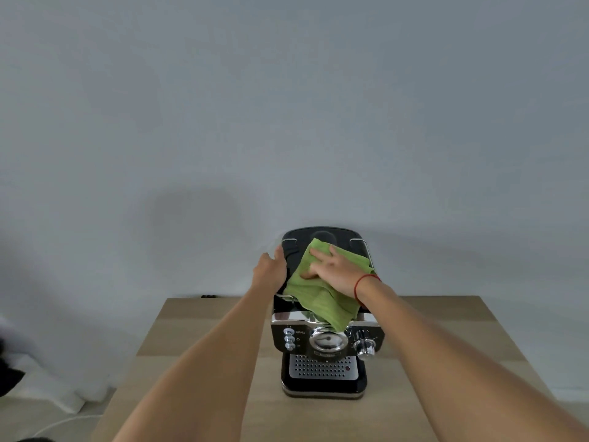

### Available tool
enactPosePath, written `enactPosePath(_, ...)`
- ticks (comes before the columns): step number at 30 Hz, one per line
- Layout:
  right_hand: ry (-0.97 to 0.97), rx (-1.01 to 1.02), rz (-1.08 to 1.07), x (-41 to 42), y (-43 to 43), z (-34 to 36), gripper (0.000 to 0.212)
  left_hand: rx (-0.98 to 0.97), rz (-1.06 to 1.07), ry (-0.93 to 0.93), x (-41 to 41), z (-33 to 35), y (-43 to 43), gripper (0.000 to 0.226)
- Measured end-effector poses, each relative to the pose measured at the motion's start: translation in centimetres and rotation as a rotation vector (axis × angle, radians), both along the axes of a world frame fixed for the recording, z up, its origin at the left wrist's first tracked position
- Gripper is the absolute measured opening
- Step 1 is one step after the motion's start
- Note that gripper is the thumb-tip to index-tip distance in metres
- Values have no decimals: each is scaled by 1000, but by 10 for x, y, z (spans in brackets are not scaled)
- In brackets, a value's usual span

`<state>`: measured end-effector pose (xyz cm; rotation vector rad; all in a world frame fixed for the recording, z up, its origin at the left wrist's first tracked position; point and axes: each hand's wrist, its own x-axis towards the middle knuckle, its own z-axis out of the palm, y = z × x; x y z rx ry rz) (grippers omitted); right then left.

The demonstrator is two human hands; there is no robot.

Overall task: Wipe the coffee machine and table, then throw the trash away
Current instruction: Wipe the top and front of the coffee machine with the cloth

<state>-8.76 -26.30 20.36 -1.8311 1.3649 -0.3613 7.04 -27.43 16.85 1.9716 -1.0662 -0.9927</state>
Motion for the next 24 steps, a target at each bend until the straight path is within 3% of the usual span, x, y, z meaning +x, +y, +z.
enactPosePath(4,66,-93,152,3,1,-12,25,-21,-106,13,1,-1,3,55)
enactPosePath(8,301,-314,284,26,-3,-15,30,-44,-112,44,3,-3,5,50)
enactPosePath(13,485,-491,221,46,-3,-16,40,-22,-143,-9,8,1,21,44)
enactPosePath(18,333,-358,164,22,3,-18,35,10,-241,-274,18,3,30,57)
enactPosePath(22,159,-128,149,-5,7,-8,28,4,-298,-321,19,3,33,56)
enactPosePath(24,191,-52,195,1,14,-2,25,11,-300,-303,19,1,35,53)
